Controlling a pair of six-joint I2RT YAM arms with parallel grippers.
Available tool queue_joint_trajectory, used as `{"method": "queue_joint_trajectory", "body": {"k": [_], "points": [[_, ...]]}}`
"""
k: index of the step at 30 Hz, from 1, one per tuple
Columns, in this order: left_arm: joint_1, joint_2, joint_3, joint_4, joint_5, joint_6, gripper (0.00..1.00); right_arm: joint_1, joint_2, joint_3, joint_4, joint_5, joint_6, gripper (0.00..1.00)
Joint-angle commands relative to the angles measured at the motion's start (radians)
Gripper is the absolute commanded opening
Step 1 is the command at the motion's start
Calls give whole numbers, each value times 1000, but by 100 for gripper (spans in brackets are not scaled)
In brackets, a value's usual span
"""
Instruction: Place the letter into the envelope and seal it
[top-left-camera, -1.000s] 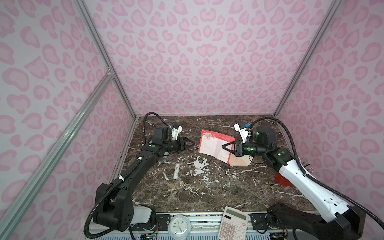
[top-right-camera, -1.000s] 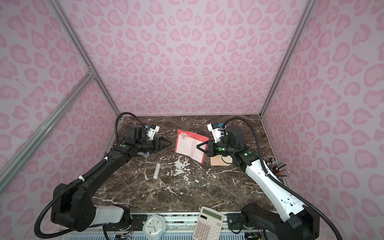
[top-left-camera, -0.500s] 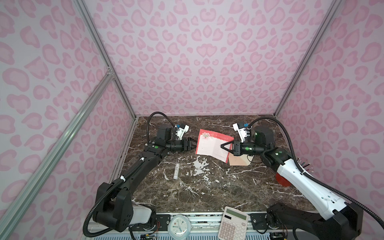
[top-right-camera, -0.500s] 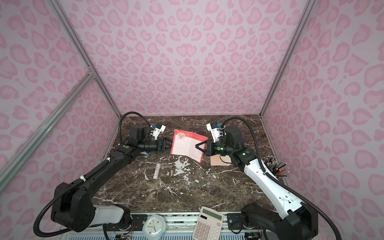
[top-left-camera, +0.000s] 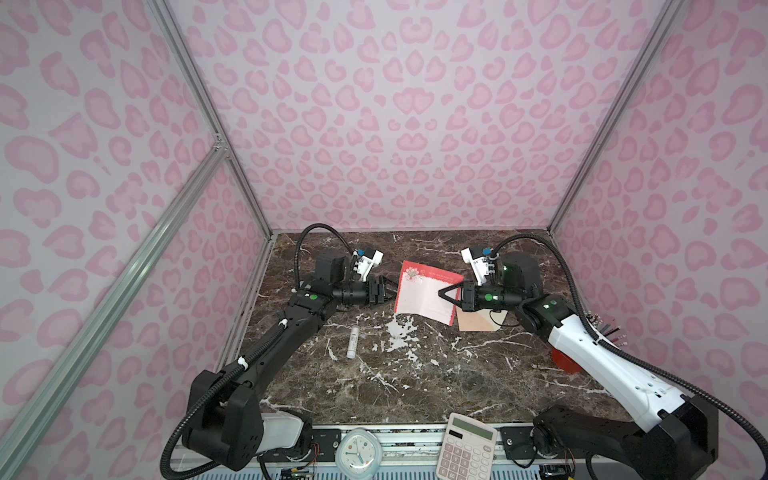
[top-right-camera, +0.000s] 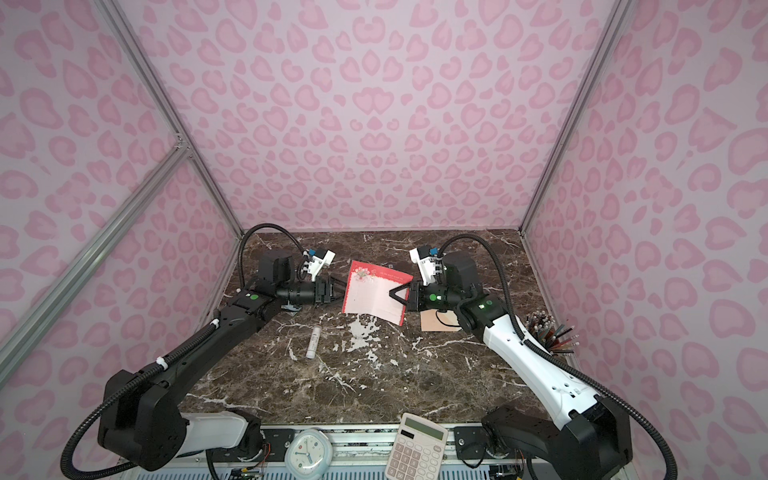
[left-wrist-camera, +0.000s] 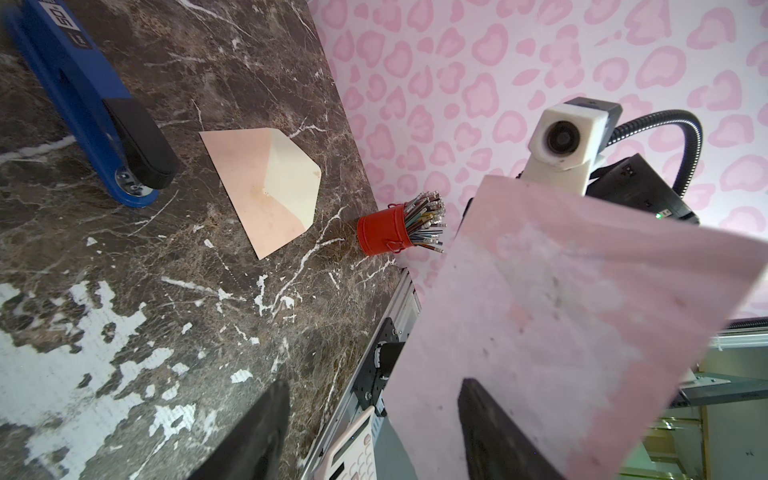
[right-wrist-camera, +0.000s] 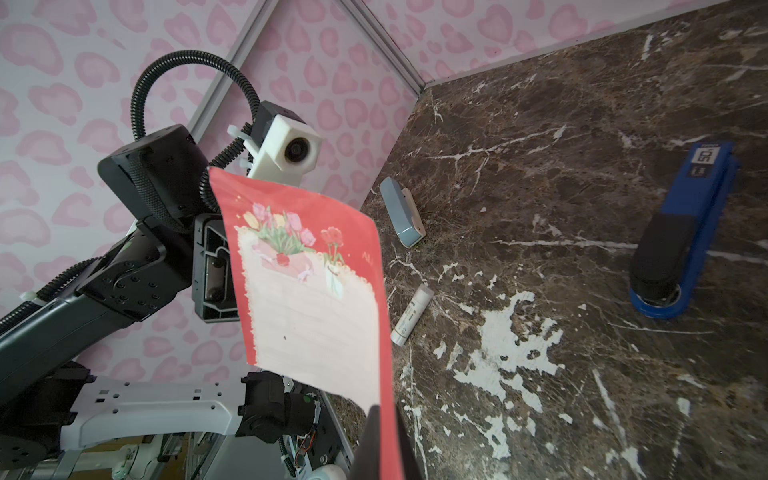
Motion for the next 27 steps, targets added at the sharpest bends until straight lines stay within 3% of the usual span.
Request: {"method": "queue_joint_trajectory", "body": {"k": [1,16,27], "points": [[-10,0,1,65,31,-20,68,7,13,-4,36,11,13,0],[-63,10,-3,136,27,-69,71,37,60,0,99,26,53,0],[-88,10,-9,182,42,-101,67,57,62,-18,164,29,92,0]]}}
